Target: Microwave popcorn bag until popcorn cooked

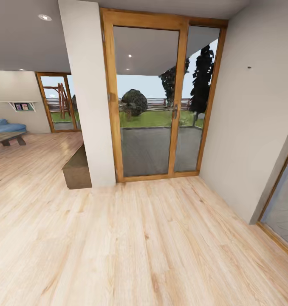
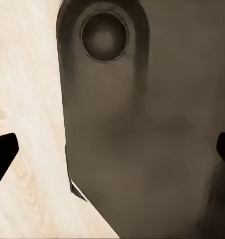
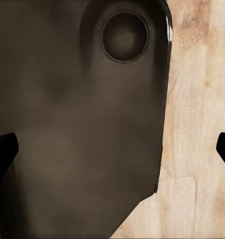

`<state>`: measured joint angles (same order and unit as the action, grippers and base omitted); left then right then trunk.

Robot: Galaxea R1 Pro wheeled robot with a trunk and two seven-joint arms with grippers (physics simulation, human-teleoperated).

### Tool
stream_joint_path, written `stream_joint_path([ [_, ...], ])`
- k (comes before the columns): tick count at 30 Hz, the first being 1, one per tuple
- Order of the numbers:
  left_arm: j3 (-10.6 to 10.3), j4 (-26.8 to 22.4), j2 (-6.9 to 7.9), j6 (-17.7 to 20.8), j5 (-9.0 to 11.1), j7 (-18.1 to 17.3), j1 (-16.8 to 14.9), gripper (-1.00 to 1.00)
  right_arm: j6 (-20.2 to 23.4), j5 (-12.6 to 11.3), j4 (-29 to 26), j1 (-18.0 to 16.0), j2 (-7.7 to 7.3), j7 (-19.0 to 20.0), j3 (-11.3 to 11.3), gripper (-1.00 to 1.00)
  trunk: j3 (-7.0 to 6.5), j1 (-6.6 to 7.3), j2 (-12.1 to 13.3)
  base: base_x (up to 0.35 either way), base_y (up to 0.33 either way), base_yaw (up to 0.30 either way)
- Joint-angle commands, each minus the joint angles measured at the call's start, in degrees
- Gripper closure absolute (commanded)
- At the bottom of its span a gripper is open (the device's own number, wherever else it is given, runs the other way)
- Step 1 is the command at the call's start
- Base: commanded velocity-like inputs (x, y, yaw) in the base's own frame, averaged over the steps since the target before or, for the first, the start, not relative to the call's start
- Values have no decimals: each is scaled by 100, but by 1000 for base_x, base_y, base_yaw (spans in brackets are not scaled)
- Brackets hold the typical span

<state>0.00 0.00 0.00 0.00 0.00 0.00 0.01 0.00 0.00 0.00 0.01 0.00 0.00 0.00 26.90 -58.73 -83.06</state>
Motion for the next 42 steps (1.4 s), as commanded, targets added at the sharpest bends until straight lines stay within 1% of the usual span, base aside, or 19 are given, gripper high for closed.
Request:
stream_joint_path([
  [1, 0, 0, 0, 0, 0, 0, -1, -100, 0, 0, 0, -1, 0, 0, 0, -100, 3, 0, -2, 0, 0, 0],
  [2, 33, 9, -33, -9, 33, -9, -9, -100, 31, 33, 9, -9, -9, 8, 33, -100, 3, 0, -2, 0, 0, 0],
  [4, 57, 9, -98, -9, 35, -9, -9, -100, 33, 43, 9, -9, -9, 8, 39, -100, 3, 0, -2, 0, 0, 0],
  [5, 57, 9, -104, -9, 35, -9, -9, -100, 33, 43, 9, -9, -9, 8, 39, -100, 3, 0, -2, 0, 0, 0],
  [6, 61, 4, -103, -12, 39, -9, -9, -100, 32, 48, 9, -9, -9, 9, 38, -100, 3, 0, -2, 0, 0, 0],
  [10, 93, -127, -96, -105, 166, -9, -9, -100, -20, 48, 9, -9, -9, 9, 35, -100, 3, 0, -2, 0, 0, 0],
  [14, 96, -212, -93, -121, 229, -9, -9, -100, -26, 3, 9, -9, -9, 9, 4, -100, 3, 0, -2, 0, 0, 0],
  [18, 94, -226, -95, -123, 358, -9, -9, -100, -27, -55, 9, -9, -9, 7, -26, -100, 3, 0, -2, 0, 0, 0],
  [27, 94, -231, -97, -154, 646, -9, -9, -100, -151, -68, 9, -9, -9, 9, -35, -100, 3, 0, -2, 0, 0, 0],
  [33, 95, -229, -97, -158, 650, -9, -9, -100, -345, -78, 16, -9, -15, -8, -48, -100, 3, 0, -2, 0, 0, -78],
  [42, 96, -229, -97, -158, 650, -9, -9, -100, -378, -79, 18, -9, -18, -31, -53, -100, 3, 0, -2, 0, 0, -235],
])
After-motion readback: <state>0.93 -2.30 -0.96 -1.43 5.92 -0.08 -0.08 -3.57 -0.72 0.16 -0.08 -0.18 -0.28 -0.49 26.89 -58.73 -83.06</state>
